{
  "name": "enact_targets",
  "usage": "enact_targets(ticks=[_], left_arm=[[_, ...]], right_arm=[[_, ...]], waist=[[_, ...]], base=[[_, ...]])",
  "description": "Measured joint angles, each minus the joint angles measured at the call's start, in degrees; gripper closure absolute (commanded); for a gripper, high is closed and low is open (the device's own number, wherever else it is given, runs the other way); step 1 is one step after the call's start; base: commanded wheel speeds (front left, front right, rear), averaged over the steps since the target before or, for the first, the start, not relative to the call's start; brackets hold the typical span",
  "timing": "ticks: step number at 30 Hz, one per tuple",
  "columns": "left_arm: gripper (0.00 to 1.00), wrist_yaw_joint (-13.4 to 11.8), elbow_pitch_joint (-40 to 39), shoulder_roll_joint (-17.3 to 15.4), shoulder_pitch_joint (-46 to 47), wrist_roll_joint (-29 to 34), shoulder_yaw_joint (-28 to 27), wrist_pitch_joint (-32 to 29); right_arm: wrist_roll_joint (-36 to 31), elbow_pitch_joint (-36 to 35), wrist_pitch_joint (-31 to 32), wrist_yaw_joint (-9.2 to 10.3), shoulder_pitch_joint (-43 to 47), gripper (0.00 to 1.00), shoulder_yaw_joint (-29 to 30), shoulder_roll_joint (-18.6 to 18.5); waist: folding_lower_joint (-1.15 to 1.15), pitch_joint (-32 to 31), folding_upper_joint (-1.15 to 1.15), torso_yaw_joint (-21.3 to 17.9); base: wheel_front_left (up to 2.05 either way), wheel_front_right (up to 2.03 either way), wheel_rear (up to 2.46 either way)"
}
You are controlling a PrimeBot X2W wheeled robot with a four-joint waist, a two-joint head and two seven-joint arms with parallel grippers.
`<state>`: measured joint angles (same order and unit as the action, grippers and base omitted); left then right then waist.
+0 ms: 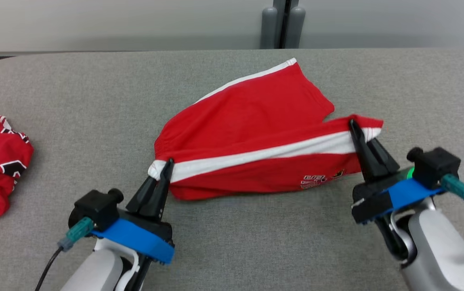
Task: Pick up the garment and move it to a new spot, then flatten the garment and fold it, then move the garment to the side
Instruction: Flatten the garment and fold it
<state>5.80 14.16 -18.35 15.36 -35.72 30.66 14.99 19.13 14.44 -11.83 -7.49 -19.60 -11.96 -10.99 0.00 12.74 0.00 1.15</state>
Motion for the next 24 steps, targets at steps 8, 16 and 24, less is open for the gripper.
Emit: enact_targets(ticks=[8, 16, 24], left_arm=[[1.00, 1.29, 5.54, 2.31, 10.60, 0.53, -0.54, 0.00], [1.00, 1.42, 11.85, 4.63, 20.58, 0.30, 1.20, 0.01], [1.00, 1.65, 16.31, 5.61, 26.38, -1.86, 3.83, 0.01]], right_arm=[[-0.49, 10.89, 2.55, 0.00, -17.86, 1.00, -4.07, -3.20], [-1.40, 24.39, 3.27, 0.00, -34.02, 1.00, -7.10, -3.34], [-2.77, 38.53, 2.68, -0.01, -43.61, 1.00, -7.51, -1.67]], waist=[[0.01, 5.21, 0.00, 2.72], [0.01, 11.52, 0.00, 5.33], [0.02, 16.36, 0.00, 7.22]], base=[[0.00, 0.00, 0.00], [0.00, 0.00, 0.00], [0.00, 0.00, 0.00]])
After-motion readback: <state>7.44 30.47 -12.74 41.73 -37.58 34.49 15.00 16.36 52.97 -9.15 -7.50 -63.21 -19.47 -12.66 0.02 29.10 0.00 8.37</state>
